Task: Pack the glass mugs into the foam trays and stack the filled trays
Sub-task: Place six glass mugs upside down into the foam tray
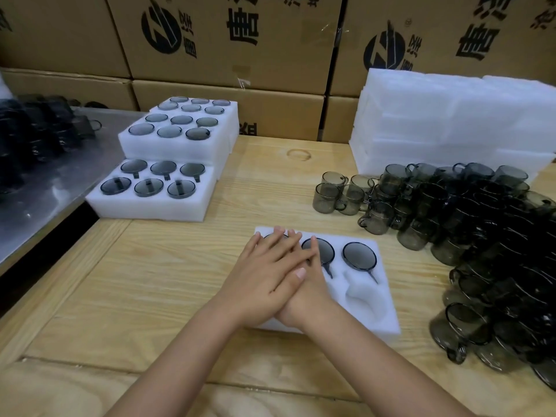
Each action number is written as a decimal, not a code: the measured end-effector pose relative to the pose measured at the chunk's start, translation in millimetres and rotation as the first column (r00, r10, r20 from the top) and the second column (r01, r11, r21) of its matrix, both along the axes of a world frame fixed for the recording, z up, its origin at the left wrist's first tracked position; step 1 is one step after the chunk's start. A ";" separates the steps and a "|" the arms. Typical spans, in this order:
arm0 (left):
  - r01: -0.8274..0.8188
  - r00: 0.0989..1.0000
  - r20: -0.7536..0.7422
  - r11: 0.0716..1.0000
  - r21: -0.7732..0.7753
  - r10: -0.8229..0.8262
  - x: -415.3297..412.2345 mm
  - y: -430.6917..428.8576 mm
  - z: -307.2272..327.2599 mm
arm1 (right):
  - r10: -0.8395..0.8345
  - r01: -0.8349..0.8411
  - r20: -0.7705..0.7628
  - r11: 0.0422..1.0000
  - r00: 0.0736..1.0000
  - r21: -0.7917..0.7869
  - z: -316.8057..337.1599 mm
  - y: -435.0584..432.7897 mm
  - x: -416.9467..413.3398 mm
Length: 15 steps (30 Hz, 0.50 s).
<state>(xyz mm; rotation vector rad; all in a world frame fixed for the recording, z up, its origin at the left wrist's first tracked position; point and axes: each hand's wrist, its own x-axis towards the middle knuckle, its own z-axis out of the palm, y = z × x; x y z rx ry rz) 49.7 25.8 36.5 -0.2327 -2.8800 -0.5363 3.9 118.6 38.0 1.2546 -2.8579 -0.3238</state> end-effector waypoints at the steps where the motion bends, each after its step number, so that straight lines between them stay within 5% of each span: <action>1: -0.002 1.000 -0.008 1.000 -0.003 0.002 0.5 0.8 0.5 | 0.000 0.000 -0.001 1.000 1.000 -0.008 -1.1 0.1 -0.3; 5: 0.012 0.999 -0.041 1.000 0.001 -0.012 3.0 1.4 3.1 | -0.002 0.004 0.020 0.998 1.000 -0.064 -4.6 1.3 0.8; 7: 0.024 0.996 -0.092 0.999 0.048 -0.020 5.1 1.8 5.3 | -0.005 0.015 0.048 0.974 0.999 -0.224 -3.6 2.0 2.7; 11: 0.007 0.937 -0.347 0.993 0.116 0.034 11.5 10.1 3.8 | -0.010 0.076 0.106 0.761 0.994 -0.644 9.4 28.4 9.8; 15: 0.021 0.833 -0.548 0.994 -0.112 -0.079 24.3 27.3 -16.2 | -0.248 -0.019 -0.193 0.568 0.949 -0.823 9.1 114.1 10.0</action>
